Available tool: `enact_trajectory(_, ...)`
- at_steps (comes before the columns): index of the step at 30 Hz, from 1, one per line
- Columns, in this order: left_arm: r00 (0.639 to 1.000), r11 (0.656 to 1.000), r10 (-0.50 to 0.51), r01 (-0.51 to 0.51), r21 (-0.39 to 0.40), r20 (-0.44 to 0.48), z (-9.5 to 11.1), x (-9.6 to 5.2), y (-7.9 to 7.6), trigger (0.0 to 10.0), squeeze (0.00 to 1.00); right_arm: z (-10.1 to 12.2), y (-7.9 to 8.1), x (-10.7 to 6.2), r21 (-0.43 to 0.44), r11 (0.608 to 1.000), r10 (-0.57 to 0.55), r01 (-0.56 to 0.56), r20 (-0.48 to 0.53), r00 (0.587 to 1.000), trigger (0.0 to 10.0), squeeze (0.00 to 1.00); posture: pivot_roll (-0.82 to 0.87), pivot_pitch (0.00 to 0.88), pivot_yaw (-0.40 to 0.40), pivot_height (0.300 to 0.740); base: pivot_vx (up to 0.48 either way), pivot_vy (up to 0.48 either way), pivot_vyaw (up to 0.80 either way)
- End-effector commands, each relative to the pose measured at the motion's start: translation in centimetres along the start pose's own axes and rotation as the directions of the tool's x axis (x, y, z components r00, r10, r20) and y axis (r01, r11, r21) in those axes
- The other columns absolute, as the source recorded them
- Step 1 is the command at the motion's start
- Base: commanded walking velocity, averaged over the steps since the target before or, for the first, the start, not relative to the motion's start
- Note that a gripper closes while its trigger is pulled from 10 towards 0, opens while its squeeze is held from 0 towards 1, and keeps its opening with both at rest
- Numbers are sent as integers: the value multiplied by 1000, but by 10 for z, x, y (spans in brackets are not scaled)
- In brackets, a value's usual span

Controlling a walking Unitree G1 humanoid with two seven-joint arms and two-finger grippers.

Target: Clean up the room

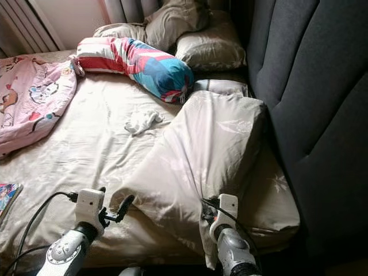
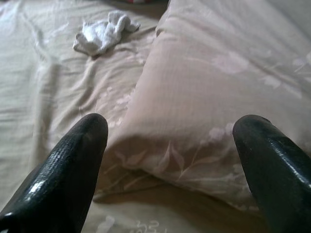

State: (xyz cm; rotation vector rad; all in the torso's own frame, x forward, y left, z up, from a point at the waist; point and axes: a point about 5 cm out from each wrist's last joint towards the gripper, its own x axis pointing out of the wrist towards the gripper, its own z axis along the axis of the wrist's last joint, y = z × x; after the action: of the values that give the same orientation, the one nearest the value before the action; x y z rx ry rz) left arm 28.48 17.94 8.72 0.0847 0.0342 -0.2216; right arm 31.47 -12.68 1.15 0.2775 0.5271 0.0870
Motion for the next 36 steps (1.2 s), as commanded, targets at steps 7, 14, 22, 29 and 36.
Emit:
enact_trajectory(7, 1000, 1000, 10, -10, 14, -20, -8, 4, -1, 10000, 0, -15, -19, -6, -46, 991, -129, 126, -55, 990, 0, 0, 68, 199, 62, 646, 0, 0, 0)
enact_trajectory(14, 1000, 1000, 14, -14, 11, -12, -8, 8, -1, 10000, 0, 10, -49, -10, -81, 944, -316, 320, 55, 947, 0, 0, 48, 187, 57, 646, 0, 0, 0)
enact_trajectory(22, 1000, 1000, 25, -25, 9, -5, -8, 13, 0, 10000, 0, 59, -89, -21, -85, 840, -507, 536, 228, 831, 0, 0, 24, 184, 51, 646, 0, 0, 0)
enact_trajectory(29, 1000, 1000, 28, -28, 7, -2, -8, 14, 1, 10000, 0, 101, -126, -42, -49, 706, -644, 706, 371, 669, 0, 0, 11, 183, 52, 646, 0, 0, 0)
enact_trajectory(36, 1000, 1000, 25, -25, 8, 1, -9, 16, 1, 10000, 0, 130, -152, -67, 8, 543, -748, 840, 460, 479, 0, 0, -5, 188, 56, 646, 0, 0, 0)
